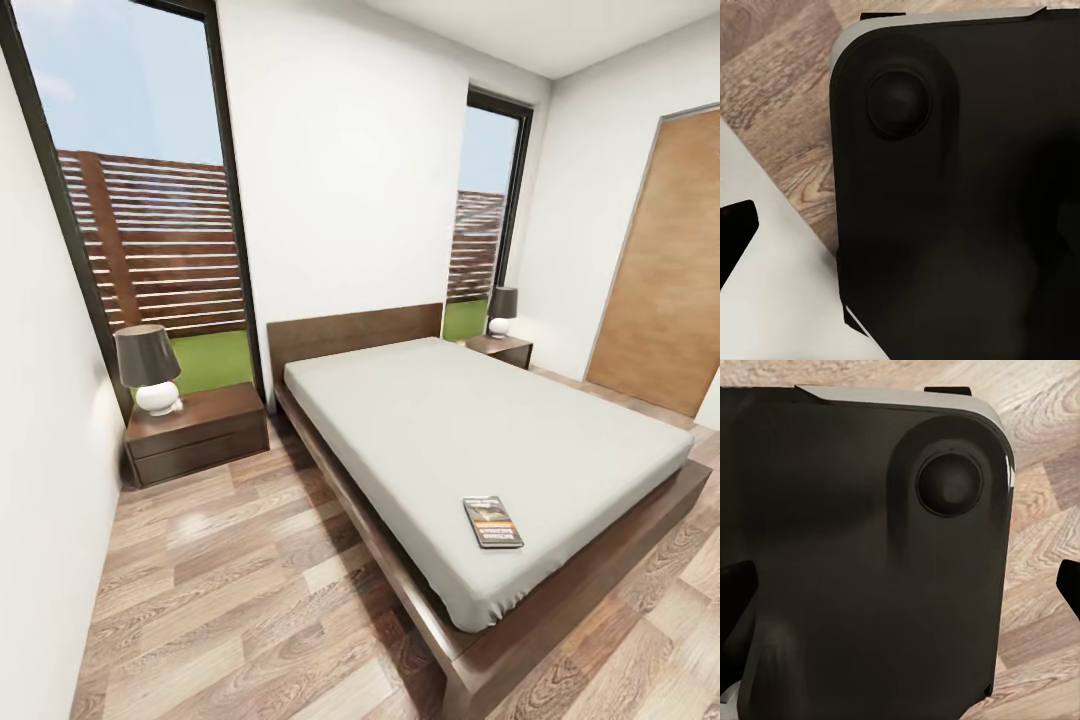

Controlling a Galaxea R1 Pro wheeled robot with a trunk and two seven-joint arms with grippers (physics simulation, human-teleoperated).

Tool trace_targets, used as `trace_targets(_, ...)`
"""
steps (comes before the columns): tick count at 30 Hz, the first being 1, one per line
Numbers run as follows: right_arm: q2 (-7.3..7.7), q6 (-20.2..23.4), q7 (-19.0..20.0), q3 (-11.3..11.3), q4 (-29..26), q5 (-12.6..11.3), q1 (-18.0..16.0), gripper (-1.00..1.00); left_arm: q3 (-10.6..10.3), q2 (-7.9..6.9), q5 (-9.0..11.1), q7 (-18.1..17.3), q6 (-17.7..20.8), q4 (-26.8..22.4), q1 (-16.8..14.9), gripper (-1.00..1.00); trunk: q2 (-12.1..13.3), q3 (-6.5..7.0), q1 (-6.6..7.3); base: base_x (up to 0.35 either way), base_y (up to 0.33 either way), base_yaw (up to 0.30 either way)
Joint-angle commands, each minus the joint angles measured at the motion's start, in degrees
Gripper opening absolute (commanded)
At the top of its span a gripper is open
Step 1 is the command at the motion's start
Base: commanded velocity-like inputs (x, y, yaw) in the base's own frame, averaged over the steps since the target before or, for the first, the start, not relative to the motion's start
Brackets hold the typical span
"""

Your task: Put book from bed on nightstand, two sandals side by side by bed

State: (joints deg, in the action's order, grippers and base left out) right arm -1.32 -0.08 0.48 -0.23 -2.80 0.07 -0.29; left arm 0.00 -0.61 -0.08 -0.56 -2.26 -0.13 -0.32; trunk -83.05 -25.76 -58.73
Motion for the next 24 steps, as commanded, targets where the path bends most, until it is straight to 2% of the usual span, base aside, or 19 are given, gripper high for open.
trace_targets(1, 0.0, -0.01, 0.05, -0.03, -0.01, 0.06, -0.01, 1.0, 0.0, -0.01, -0.01, -0.06, -0.2, 0.05, -0.03, 1.0, -0.03, -0.06, 0.0, 0.0, 0.001, -0.008)
trace_targets(24, 0.16, -0.01, 0.05, 0.01, -0.01, 0.37, -0.01, 1.0, 0.0, -0.01, -0.01, -0.06, -0.18, 0.05, -0.03, 1.0, -0.03, -0.06, 0.0, 0.0, 0.0, -0.002)
